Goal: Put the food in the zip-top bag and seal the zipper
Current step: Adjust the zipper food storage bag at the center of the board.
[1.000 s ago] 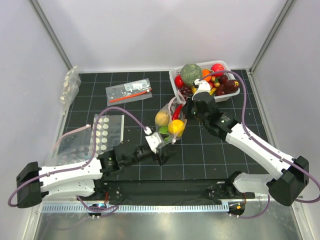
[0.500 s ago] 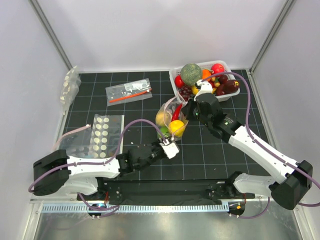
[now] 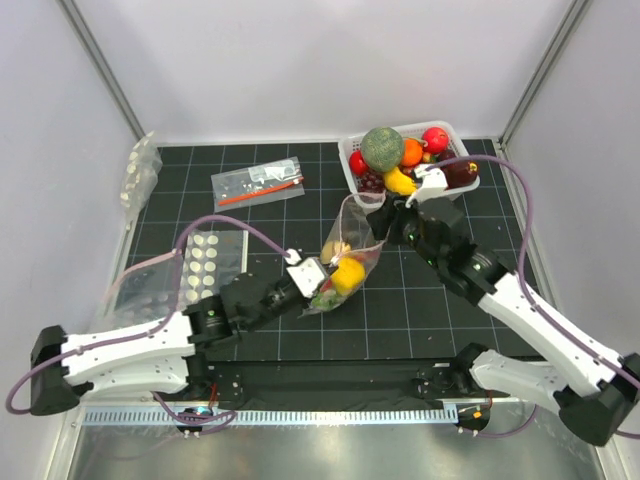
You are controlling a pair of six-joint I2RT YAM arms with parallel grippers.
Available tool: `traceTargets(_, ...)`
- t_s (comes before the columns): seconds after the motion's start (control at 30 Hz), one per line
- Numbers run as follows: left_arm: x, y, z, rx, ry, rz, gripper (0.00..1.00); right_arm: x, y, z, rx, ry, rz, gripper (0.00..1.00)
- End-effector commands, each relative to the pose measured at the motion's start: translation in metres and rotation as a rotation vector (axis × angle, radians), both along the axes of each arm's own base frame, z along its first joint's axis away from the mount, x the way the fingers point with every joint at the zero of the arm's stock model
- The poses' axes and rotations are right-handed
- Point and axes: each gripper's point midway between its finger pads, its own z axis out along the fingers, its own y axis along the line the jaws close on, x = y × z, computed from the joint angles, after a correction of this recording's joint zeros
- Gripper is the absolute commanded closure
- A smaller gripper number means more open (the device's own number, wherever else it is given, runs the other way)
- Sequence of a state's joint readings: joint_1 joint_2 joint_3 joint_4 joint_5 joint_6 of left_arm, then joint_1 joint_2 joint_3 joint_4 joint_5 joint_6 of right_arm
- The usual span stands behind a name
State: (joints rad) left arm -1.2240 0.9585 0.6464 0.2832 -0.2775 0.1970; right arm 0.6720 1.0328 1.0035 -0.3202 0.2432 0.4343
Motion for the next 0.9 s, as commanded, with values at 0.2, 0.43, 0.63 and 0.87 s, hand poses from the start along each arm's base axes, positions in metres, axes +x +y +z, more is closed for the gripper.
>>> traceTargets(0.2, -0.061, 0.019, 0.027, -0.009, 0.216, -0.242, 1.0, -0.067, 0.013, 0.1, 0.065, -0.499, 0.399, 0.27)
traceTargets(0.43, -0.083, 0.027, 0.01, 0.03, 0.292, -0.322, 1.0, -0.14, 0.057, 0.102, 0.106, -0.617, 0.918, 0.35)
traceTargets(0.63, -0.095, 0.029, -0.006, 0.062, 0.355, -0.366, 1.0, -0.147, 0.086, 0.084, 0.132, -0.556, 1.073, 0.46)
traceTargets(0.87, -0.094, 0.036, -0.01, 0.039, 0.351, -0.343, 1.0, -0.173, 0.105, 0.068, 0.056, -0.497, 1.222, 0.43)
